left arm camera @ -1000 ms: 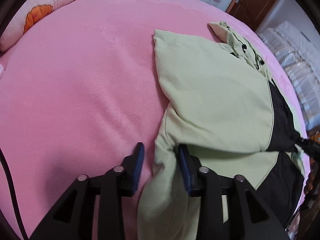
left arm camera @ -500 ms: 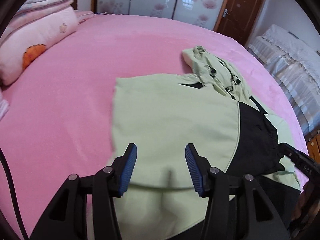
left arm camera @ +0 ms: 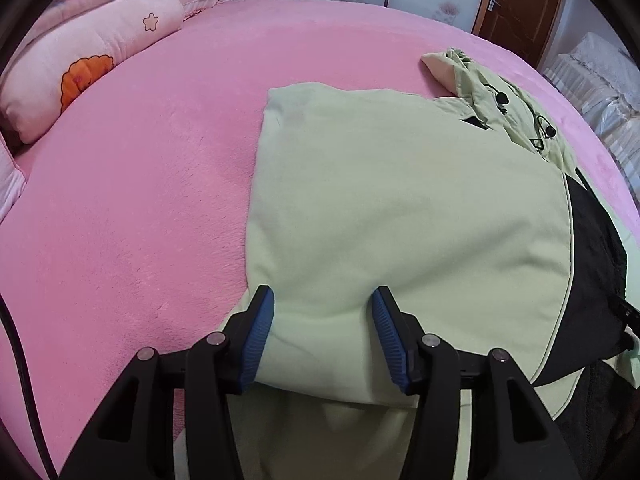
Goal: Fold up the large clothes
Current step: 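Grasp the black hem of the jacket with both tools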
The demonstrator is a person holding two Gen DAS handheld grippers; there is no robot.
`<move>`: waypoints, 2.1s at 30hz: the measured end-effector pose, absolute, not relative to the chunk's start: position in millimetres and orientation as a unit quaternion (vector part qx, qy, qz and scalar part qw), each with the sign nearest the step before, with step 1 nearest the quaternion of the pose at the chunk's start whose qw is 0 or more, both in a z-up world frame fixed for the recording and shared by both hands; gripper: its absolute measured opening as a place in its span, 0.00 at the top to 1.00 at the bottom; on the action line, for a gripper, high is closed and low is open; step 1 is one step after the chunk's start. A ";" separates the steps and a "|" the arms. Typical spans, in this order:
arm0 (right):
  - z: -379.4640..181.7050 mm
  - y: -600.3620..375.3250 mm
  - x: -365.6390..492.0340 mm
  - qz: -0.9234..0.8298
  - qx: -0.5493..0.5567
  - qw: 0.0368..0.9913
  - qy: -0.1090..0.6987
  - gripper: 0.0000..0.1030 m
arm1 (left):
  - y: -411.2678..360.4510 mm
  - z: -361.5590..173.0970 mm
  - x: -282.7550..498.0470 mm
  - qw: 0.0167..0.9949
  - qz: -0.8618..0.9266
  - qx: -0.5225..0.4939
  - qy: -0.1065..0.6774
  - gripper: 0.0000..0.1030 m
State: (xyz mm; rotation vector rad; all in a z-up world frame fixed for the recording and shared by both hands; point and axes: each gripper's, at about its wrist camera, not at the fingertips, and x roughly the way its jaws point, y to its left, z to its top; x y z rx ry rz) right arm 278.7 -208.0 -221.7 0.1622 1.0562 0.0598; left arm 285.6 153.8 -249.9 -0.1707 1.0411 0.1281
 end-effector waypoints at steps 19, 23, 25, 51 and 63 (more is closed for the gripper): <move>-81.4 -198.6 209.1 0.044 0.101 0.904 0.413 0.64 | 108.6 -116.9 217.9 0.896 0.064 -0.010 0.440 0.12; -39.4 -203.9 174.6 0.045 0.103 0.921 0.373 0.55 | 103.0 -81.1 191.7 0.900 0.055 -0.028 0.431 0.12; -21.4 -205.5 159.2 0.044 0.099 0.926 0.362 0.55 | 100.8 -65.9 176.8 0.903 0.059 -0.033 0.425 0.12; -57.8 -258.8 -53.4 0.069 0.052 0.936 0.341 0.41 | 107.7 -75.1 -41.5 0.923 -0.011 -0.015 0.384 0.12; -172.0 -334.2 -53.9 0.034 0.078 0.876 0.474 0.41 | 171.7 -212.3 -49.6 0.876 0.021 -0.073 0.475 0.12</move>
